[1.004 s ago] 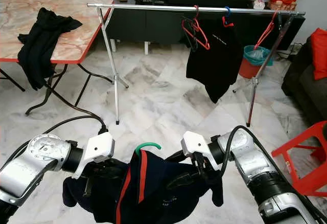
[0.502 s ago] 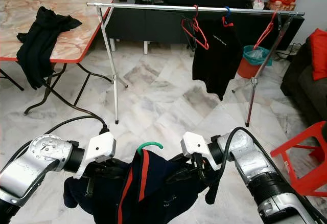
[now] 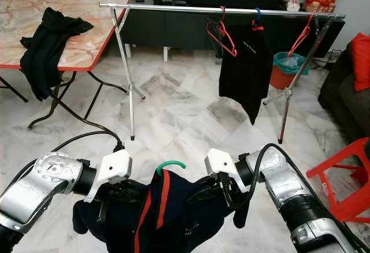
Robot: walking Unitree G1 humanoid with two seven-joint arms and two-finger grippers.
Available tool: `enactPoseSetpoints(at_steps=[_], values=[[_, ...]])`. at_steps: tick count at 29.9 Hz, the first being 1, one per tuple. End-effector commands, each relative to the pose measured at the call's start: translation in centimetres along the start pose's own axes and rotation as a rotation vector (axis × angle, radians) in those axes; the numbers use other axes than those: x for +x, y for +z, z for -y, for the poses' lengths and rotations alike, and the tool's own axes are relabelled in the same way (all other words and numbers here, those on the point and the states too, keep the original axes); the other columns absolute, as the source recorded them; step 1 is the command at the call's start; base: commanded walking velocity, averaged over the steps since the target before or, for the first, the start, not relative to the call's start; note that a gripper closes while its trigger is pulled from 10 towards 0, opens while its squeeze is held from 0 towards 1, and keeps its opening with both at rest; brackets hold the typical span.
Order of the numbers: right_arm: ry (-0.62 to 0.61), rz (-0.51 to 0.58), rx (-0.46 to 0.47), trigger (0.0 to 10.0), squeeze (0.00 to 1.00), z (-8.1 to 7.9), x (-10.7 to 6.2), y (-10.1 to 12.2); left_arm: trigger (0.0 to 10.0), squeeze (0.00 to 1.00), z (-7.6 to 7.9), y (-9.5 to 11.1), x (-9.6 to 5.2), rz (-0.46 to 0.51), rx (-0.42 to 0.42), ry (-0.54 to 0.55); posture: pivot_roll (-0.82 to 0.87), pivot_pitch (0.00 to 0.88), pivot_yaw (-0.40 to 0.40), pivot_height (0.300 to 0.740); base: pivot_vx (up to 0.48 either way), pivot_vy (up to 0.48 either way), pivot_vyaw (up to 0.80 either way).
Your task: Hang hanger
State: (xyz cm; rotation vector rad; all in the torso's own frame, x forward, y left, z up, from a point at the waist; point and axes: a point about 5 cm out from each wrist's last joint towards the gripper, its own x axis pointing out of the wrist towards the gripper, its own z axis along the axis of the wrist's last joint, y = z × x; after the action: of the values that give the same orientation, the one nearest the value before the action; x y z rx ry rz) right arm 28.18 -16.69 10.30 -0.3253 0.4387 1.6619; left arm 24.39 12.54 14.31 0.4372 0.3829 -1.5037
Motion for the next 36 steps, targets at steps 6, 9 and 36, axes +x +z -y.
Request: enactPoseSetpoints(at_steps=[6,9,36], values=[[0.04,0.024,-0.004,0.0,0.0,-0.4,0.5,0.2,10.0,0.0,0.2,2.1,0.4,0.069,0.084,-0.026,0.05,0.0,-0.089,0.74,0.0,0.0,0.0],[0.045,0.035,-0.003,0.0,0.0,-0.3,0.5,0.4,10.0,0.0,-0.1,2.2,0.5,0.073,0.091,-0.002,0.06,0.0,-0.092,0.74,0.0,0.0,0.0],[0.03,-0.042,0.026,0.0,0.0,0.0,1.0,-1.0,10.0,1.0,0.4,0.1,-1.7,-0.021,0.083,-0.011,0.07,0.0,-0.095,0.74,0.0,0.0,0.0]])
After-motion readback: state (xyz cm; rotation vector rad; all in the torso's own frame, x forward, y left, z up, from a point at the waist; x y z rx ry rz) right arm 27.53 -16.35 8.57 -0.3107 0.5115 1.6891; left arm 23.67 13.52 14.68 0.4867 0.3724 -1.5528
